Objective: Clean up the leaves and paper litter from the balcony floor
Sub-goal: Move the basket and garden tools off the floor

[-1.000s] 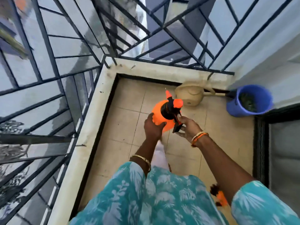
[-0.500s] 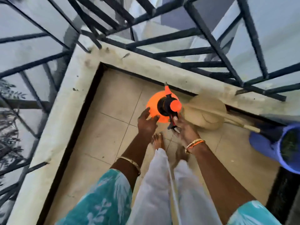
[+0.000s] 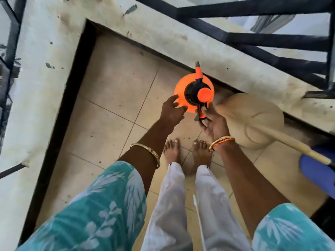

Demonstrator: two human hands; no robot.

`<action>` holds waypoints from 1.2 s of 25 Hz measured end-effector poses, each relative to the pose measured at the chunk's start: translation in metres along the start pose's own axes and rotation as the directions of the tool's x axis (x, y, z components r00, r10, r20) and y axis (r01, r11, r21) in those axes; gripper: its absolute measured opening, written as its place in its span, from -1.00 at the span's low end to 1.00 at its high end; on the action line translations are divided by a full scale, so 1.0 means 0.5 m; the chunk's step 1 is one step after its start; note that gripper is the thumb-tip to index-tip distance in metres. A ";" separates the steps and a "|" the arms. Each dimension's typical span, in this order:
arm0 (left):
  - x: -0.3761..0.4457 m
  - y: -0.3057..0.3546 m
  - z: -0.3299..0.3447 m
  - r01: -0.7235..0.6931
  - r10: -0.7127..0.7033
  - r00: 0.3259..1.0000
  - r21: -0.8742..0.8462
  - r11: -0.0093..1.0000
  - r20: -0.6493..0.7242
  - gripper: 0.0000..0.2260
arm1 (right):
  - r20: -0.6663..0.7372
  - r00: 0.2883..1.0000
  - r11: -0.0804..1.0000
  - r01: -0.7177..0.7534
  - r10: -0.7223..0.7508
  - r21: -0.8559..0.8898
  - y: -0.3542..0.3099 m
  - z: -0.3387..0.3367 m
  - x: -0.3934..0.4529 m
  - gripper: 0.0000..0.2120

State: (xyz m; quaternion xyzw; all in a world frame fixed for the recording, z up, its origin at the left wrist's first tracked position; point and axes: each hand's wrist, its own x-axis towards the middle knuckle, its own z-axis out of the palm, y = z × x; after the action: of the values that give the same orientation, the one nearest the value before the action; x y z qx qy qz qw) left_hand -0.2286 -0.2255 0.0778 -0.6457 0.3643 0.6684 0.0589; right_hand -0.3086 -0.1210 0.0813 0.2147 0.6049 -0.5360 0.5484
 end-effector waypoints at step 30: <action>-0.348 -0.200 -0.076 -0.094 0.569 0.781 0.851 0.517 -0.259 -0.39 | 0.422 0.735 -0.085 0.450 -0.531 -0.889 -0.012 0.040 -0.254 -0.50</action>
State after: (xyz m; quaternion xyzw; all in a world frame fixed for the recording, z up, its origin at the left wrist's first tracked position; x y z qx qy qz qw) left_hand -0.1149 -0.1060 0.1981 -0.6132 0.7471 0.2324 0.1091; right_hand -0.2663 -0.0990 0.2007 -0.4090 0.8475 -0.1666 0.2944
